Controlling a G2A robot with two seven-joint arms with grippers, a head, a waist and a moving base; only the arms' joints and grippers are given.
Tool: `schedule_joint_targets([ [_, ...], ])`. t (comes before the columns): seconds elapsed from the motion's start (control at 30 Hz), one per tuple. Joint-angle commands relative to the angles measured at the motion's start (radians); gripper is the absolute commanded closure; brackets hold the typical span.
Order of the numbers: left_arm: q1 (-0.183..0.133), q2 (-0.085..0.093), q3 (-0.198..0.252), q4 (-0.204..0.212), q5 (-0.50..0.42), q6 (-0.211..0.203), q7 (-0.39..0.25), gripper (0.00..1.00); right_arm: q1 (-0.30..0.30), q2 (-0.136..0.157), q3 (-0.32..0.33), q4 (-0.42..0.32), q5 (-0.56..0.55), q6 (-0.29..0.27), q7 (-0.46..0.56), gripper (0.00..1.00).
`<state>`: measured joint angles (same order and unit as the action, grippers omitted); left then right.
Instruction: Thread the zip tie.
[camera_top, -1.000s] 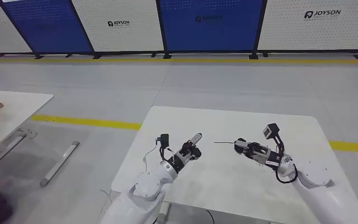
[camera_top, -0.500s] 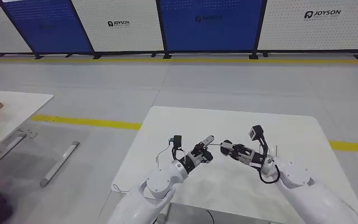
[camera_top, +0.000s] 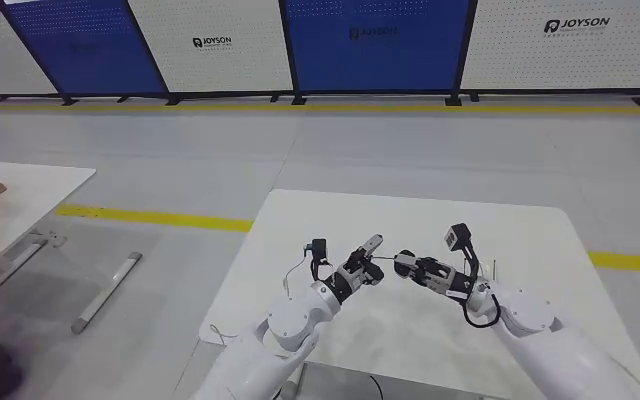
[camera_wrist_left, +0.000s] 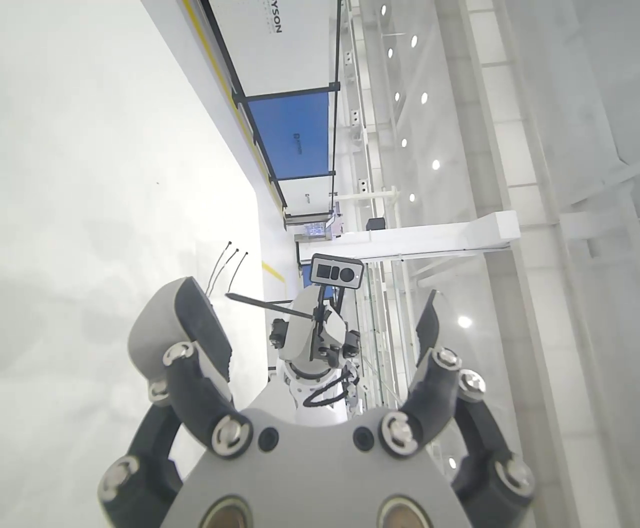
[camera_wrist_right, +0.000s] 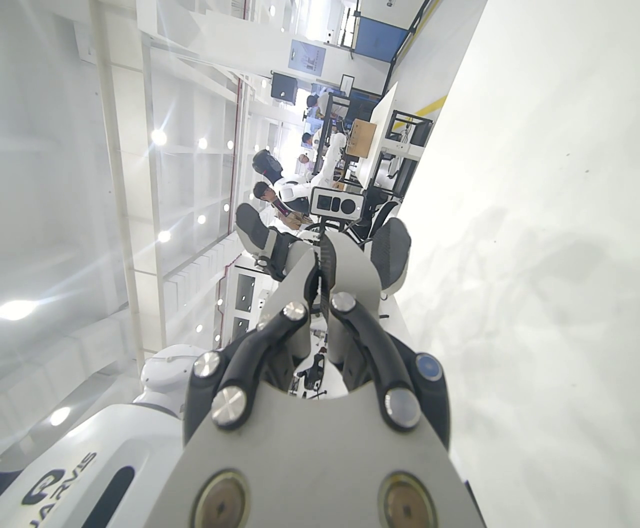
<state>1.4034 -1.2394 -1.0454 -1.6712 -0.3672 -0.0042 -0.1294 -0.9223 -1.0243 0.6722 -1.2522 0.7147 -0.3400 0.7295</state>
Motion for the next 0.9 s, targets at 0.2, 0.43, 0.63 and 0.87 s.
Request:
schedule_joint_targets([
  [0.2,0.016,0.001,-0.003,-0.003,0.039,-0.028,0.018,0.00,0.000,0.000,0.000,0.000,0.000,0.000,0.000,1.00],
  [0.43,0.021,0.003,-0.012,0.002,0.038,-0.043,-0.015,0.91,0.000,0.000,0.000,0.000,0.000,0.000,0.000,1.00],
  [0.63,0.017,0.002,-0.004,0.007,0.048,-0.039,-0.034,1.00,0.000,0.000,0.000,0.000,0.000,0.000,0.000,1.00],
  [0.87,0.005,0.000,-0.001,0.023,0.036,-0.038,-0.052,1.00,0.000,0.000,0.000,0.000,0.000,0.000,0.000,1.00],
])
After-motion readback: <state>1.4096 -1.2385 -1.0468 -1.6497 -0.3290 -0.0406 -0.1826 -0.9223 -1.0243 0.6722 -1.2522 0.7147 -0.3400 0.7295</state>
